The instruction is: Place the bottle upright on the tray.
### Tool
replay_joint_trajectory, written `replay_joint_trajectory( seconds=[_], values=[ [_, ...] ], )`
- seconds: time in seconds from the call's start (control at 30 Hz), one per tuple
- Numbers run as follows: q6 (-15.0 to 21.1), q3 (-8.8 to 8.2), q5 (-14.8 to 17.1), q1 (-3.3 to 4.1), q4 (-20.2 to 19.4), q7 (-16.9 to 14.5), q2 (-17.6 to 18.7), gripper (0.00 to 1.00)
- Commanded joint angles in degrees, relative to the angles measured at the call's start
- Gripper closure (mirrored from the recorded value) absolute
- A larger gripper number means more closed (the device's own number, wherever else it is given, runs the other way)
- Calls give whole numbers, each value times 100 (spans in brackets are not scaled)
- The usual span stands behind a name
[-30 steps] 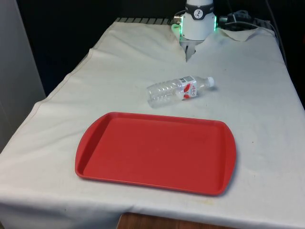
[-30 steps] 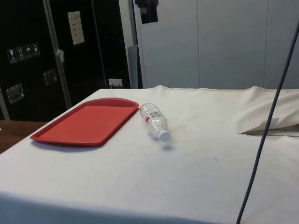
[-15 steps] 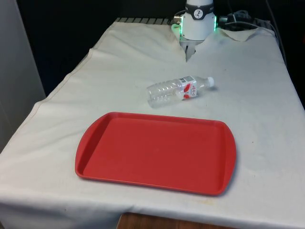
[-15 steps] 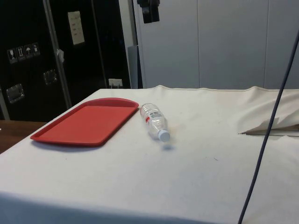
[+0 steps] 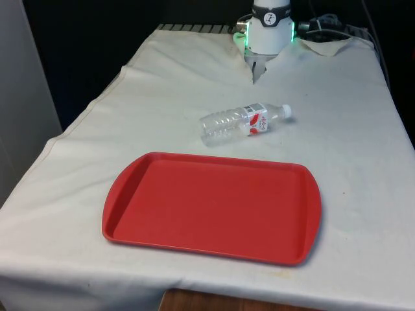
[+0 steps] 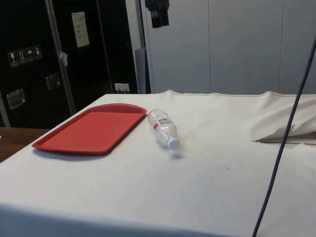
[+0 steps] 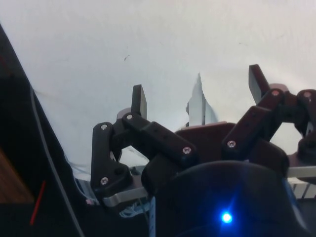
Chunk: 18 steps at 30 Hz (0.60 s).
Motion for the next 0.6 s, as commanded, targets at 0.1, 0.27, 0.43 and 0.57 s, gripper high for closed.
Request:
replay_joint_trajectory(
  seconds=[0.1,0.27,0.43,0.57],
  values=[
    [286,6,-23,0,-189,11,-46,0],
    [533,11,-46,-6,-344,17,-52,0],
    [814,11,-69,-6,-527,23,-63,0],
    [945,11,-86,-6,-613,29,-69,0]
  ],
)
